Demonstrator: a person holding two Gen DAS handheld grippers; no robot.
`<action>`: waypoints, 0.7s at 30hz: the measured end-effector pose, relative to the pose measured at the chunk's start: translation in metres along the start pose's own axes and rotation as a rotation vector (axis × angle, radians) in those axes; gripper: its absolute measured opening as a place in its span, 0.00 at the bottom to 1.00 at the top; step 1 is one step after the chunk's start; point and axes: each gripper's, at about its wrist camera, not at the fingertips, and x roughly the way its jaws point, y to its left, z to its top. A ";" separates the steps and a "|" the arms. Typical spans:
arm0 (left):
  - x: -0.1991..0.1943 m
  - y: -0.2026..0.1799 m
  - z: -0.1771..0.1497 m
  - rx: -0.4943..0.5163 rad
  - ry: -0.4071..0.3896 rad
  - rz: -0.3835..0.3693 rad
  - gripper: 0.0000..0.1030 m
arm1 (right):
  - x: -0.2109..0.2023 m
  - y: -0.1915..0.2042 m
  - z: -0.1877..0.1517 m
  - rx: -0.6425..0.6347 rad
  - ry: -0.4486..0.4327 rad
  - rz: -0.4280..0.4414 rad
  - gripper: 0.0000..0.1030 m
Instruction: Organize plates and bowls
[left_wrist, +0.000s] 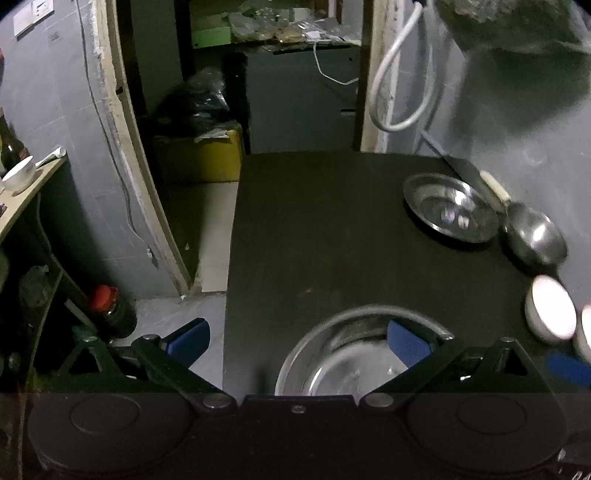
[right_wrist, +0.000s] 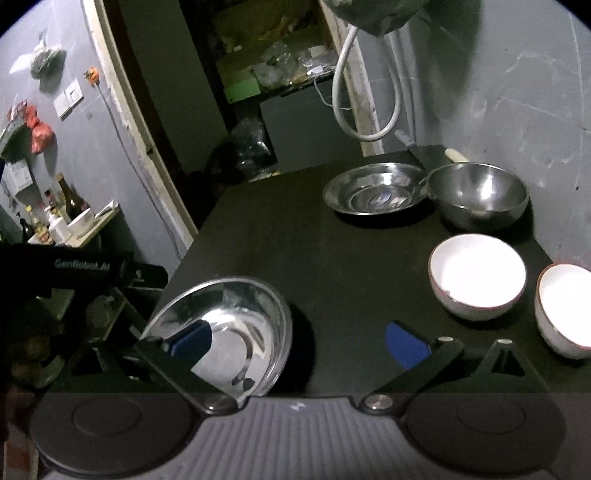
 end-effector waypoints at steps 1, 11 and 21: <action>0.001 -0.001 0.003 -0.013 -0.006 -0.008 0.99 | 0.002 -0.002 0.002 0.008 -0.001 -0.003 1.00; 0.027 -0.011 0.017 -0.048 -0.024 -0.058 0.99 | 0.021 -0.022 0.016 0.077 -0.003 -0.026 1.00; 0.083 -0.019 0.070 -0.046 -0.045 -0.124 0.99 | 0.066 -0.041 0.068 0.109 -0.027 -0.038 1.00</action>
